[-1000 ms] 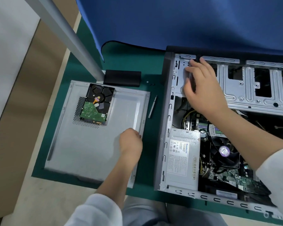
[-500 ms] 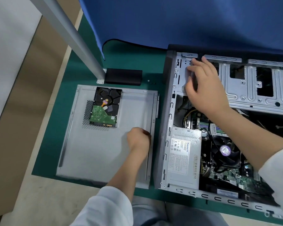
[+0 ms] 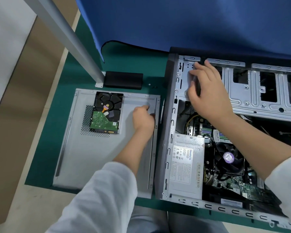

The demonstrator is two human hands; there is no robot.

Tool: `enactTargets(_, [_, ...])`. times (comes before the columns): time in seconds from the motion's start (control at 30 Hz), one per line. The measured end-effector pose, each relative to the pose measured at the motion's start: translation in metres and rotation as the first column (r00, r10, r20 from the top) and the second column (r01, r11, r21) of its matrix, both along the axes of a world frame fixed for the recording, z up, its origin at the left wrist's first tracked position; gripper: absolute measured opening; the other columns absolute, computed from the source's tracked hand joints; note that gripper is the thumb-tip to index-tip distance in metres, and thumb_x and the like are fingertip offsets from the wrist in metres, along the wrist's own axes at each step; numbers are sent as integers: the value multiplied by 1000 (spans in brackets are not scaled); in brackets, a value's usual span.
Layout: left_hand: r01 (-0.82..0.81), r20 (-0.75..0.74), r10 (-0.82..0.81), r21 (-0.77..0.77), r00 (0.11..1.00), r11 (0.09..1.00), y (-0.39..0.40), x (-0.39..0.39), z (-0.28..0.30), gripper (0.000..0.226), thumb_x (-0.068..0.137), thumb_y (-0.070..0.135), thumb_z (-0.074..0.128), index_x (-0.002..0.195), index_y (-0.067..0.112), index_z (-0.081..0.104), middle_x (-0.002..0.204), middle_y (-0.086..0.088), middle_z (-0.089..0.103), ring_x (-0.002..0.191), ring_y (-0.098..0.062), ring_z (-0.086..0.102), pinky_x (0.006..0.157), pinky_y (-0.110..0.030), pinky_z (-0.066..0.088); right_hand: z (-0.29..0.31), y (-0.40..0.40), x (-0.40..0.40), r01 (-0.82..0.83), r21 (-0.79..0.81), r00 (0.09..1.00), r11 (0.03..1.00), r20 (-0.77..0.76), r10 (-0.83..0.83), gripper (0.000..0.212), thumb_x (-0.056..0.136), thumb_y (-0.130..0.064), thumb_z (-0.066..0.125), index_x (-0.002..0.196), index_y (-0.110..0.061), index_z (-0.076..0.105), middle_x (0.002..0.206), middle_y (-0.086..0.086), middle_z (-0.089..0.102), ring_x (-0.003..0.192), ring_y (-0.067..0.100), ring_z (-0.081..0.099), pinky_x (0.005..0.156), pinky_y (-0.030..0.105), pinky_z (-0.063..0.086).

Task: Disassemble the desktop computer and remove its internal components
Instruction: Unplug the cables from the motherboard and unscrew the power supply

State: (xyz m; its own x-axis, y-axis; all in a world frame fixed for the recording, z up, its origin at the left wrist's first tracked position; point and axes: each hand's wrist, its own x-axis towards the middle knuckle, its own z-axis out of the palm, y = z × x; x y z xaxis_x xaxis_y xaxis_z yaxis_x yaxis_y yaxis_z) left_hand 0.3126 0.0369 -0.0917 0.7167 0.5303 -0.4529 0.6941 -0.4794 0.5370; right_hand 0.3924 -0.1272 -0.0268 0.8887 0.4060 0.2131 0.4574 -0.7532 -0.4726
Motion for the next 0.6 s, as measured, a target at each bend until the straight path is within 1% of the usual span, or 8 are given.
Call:
enactTargets(0.03, [-11, -3, 11, -12, 1000, 1000, -1, 12, 0, 40, 90, 6, 59, 129, 7, 56, 129, -13, 57, 116, -26, 55, 99, -26, 37, 0, 0, 0, 0, 0, 1000, 1000, 1, 0, 37, 92, -21, 43, 126, -8, 54, 141, 8, 48, 141, 24, 25, 115, 36, 24])
enactTargets(0.1, [-31, -32, 31, 4, 999, 1000, -5, 30, -1, 31, 91, -1, 51, 119, 3, 62, 122, -15, 60, 111, -27, 57, 91, -27, 41, 0, 0, 0, -2, 0, 1000, 1000, 1, 2, 37, 92, -21, 43, 125, -7, 54, 140, 8, 48, 141, 24, 25, 115, 36, 24])
enactTargets(0.13, [-46, -42, 46, 18, 998, 999, -6, 36, -3, 29, 91, -3, 47, 115, 2, 63, 119, -16, 62, 110, -29, 57, 88, -28, 43, 0, 0, 1, 0, 0, 1000, 1000, 1, 0, 37, 92, -21, 43, 125, -7, 54, 140, 8, 48, 141, 24, 25, 115, 35, 24])
enactTargets(0.2, [-95, -60, 96, 13, 994, 995, -5, 44, -5, 28, 92, -3, 43, 112, 0, 64, 117, -18, 63, 109, -31, 58, 87, -31, 44, -1, 0, 1, 5, 1, 1000, 1000, -1, -5, 37, 92, -21, 43, 125, -7, 54, 141, 7, 48, 141, 24, 25, 115, 34, 23])
enactTargets(0.3, [-132, -94, 133, 17, 987, 991, 0, 46, -7, 25, 91, 1, 49, 109, 1, 66, 114, -18, 65, 108, -32, 59, 87, -31, 45, -1, 0, 1, 11, 1, 1000, 1000, 0, -11, 38, 92, -21, 44, 125, -8, 54, 141, 7, 48, 141, 23, 25, 115, 32, 22])
enactTargets(0.4, [-124, -97, 123, -12, 988, 992, 0, 46, -11, 22, 89, 2, 53, 106, 0, 67, 110, -18, 66, 107, -32, 60, 90, -33, 47, 0, 1, 1, 11, 0, 1000, 1000, 3, -11, 37, 92, -21, 44, 125, -8, 55, 140, 7, 48, 140, 23, 25, 115, 33, 22])
enactTargets(0.6, [-53, -124, 53, 10, 991, 999, -2, 47, -13, 23, 93, 3, 49, 108, 0, 65, 114, -18, 64, 107, -31, 59, 84, -30, 45, -1, 0, 1, 7, 3, 1000, 1000, 1, -7, 38, 91, -21, 44, 125, -8, 55, 140, 7, 48, 141, 23, 25, 115, 33, 23])
